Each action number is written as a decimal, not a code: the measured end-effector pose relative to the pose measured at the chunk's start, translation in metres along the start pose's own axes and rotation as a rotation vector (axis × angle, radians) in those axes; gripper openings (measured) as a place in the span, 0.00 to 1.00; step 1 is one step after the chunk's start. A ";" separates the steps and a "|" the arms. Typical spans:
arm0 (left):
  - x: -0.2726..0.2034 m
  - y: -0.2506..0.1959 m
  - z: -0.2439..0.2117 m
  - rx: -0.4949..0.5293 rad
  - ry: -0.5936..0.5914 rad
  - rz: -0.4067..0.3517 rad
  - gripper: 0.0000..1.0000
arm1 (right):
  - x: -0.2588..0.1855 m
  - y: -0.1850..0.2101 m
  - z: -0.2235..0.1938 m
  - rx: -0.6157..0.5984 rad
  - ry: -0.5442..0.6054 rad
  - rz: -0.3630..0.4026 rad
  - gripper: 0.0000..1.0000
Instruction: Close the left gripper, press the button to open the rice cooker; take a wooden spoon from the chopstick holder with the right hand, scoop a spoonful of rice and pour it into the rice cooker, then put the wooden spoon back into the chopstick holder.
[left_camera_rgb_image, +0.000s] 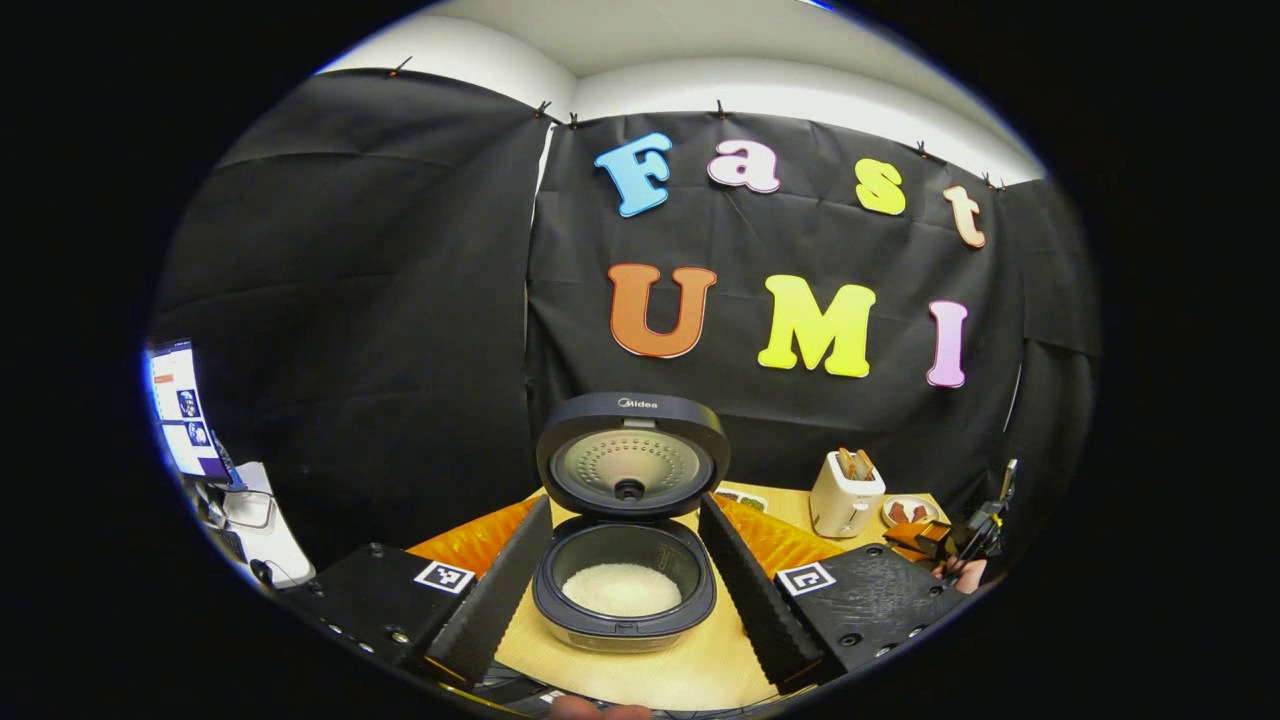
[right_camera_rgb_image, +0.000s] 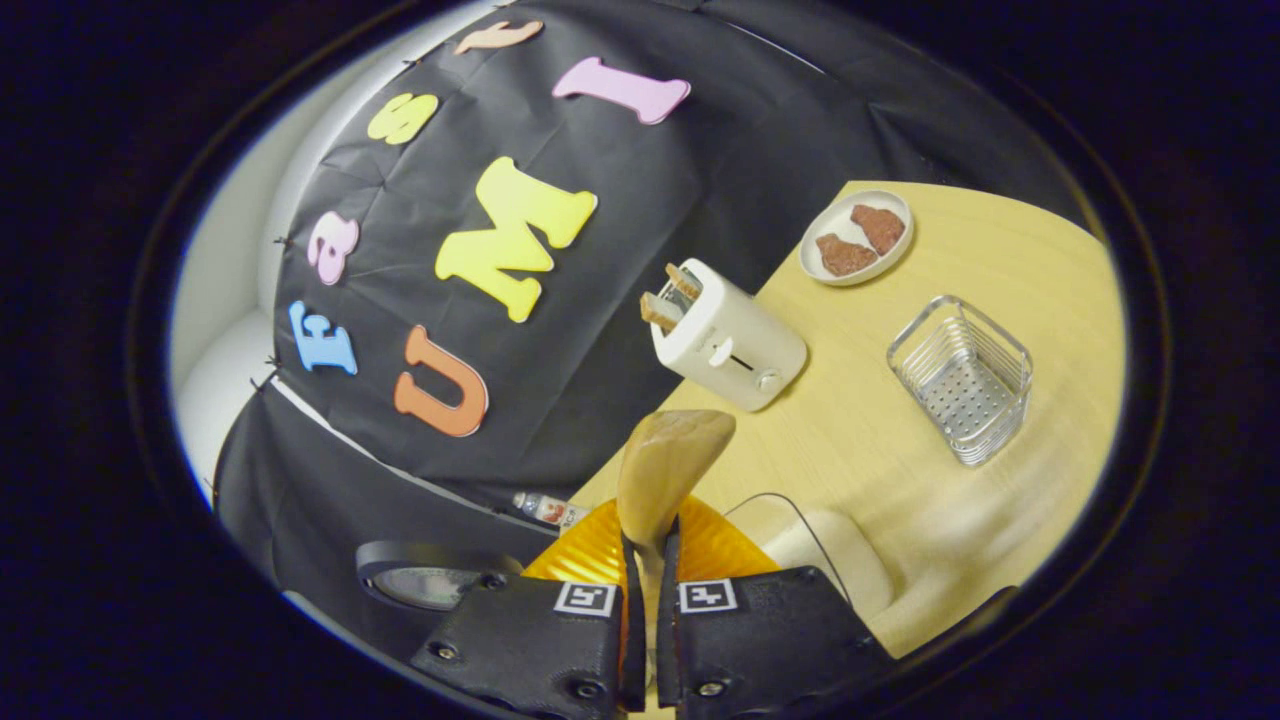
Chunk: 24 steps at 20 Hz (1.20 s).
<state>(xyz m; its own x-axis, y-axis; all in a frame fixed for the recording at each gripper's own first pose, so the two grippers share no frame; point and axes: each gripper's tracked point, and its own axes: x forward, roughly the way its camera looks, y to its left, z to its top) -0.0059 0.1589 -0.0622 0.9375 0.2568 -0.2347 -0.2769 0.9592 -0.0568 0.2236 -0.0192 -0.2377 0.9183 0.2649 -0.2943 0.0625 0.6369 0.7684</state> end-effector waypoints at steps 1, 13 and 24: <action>-0.003 0.001 0.000 0.001 -0.002 0.004 0.95 | -0.004 0.014 0.004 -0.021 -0.002 0.017 0.10; -0.020 0.052 -0.011 -0.059 0.019 0.072 0.94 | 0.035 0.202 -0.090 -0.134 0.173 0.252 0.10; -0.029 0.102 -0.023 -0.079 0.027 0.132 0.95 | 0.070 0.234 -0.210 -0.477 0.266 0.229 0.10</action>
<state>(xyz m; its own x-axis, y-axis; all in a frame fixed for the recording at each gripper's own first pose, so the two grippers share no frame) -0.0665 0.2467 -0.0834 0.8862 0.3754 -0.2714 -0.4139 0.9048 -0.0999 0.2203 0.3001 -0.1974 0.7540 0.5674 -0.3310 -0.3651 0.7809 0.5069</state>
